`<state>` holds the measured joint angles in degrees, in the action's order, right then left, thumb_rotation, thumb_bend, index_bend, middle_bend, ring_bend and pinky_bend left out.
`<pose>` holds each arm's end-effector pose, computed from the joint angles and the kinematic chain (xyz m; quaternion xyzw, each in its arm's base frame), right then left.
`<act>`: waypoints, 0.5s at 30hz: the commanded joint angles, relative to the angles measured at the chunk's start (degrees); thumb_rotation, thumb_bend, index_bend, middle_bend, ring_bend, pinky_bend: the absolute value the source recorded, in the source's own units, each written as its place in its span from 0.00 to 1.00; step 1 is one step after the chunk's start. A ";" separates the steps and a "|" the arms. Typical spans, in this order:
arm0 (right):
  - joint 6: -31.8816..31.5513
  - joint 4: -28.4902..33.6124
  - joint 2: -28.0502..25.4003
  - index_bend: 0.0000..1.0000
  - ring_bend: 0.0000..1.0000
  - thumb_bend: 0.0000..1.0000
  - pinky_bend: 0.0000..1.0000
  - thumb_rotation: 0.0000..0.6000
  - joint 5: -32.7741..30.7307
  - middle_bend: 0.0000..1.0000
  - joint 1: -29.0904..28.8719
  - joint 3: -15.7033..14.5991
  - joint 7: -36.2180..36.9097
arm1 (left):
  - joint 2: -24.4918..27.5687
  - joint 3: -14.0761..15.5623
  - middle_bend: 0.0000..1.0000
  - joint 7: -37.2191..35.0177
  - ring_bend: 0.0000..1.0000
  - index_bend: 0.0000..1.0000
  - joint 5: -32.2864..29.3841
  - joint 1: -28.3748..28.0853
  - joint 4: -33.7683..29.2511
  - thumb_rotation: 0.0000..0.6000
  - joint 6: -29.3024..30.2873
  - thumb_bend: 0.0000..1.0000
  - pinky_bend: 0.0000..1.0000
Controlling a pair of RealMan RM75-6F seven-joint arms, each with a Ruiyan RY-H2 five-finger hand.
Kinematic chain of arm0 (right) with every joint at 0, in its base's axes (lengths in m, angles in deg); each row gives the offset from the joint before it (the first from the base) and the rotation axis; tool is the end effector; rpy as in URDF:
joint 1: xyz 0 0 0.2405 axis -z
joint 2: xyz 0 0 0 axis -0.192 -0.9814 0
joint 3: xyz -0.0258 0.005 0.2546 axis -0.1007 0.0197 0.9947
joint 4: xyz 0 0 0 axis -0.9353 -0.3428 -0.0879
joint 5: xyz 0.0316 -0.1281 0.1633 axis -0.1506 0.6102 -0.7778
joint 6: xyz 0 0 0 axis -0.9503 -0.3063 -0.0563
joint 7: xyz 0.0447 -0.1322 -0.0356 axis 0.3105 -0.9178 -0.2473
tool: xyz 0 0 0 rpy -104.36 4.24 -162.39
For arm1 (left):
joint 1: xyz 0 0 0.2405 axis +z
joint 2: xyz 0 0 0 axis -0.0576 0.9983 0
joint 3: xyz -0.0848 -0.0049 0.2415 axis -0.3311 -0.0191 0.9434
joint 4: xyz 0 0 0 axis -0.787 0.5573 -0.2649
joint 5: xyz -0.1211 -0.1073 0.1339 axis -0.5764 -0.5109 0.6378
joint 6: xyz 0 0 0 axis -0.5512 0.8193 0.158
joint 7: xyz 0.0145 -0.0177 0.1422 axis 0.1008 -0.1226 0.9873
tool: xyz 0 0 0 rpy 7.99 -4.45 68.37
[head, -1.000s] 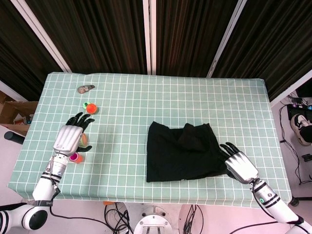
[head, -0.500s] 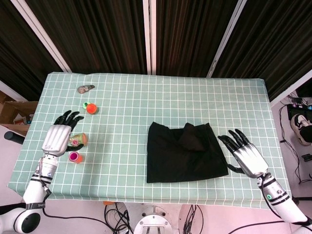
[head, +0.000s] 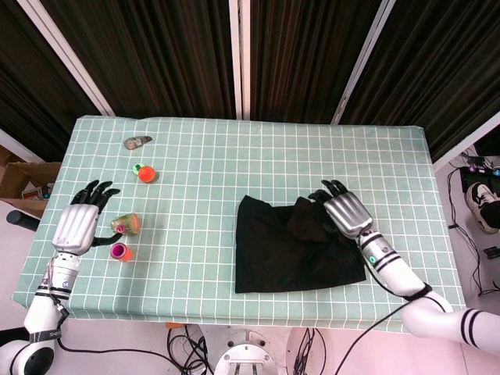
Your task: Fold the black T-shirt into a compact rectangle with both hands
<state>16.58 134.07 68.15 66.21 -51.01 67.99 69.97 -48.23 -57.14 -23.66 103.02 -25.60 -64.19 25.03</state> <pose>-0.1730 -0.3384 0.0429 0.7871 -0.3329 0.3146 0.4131 -0.2452 0.2623 0.1157 -0.6253 -0.4098 -0.3902 0.5374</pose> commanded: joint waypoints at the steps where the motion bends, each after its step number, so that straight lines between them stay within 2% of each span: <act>1: 4.74 -4.99 5.09 0.23 0.04 0.32 0.13 1.00 -7.40 0.21 -4.96 1.56 -5.77 | 0.13 -0.06 0.10 -1.06 0.05 0.19 -0.08 0.53 0.73 1.00 -0.46 0.10 0.17; 11: 7.19 -5.66 5.56 0.21 0.04 0.32 0.13 1.00 -22.00 0.20 -9.03 -1.92 -14.06 | -0.11 -0.58 0.09 -3.06 0.05 0.19 0.44 1.35 2.27 1.00 -1.42 0.10 0.17; 13: 6.81 -6.00 5.90 0.22 0.04 0.33 0.13 1.00 -23.82 0.21 -9.46 -2.67 -14.73 | -0.23 -0.66 0.09 -3.15 0.05 0.19 0.52 1.42 2.49 1.00 -1.67 0.10 0.17; 15: 6.01 -6.24 6.24 0.28 0.04 0.35 0.13 1.00 -24.13 0.22 -9.35 -2.87 -14.20 | -0.29 -0.80 0.09 -3.31 0.04 0.19 0.51 1.49 2.61 1.00 -1.83 0.10 0.17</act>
<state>23.06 128.17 73.99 42.48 -60.02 65.60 55.94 -48.51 -57.95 -26.98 103.54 -24.11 -61.58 23.20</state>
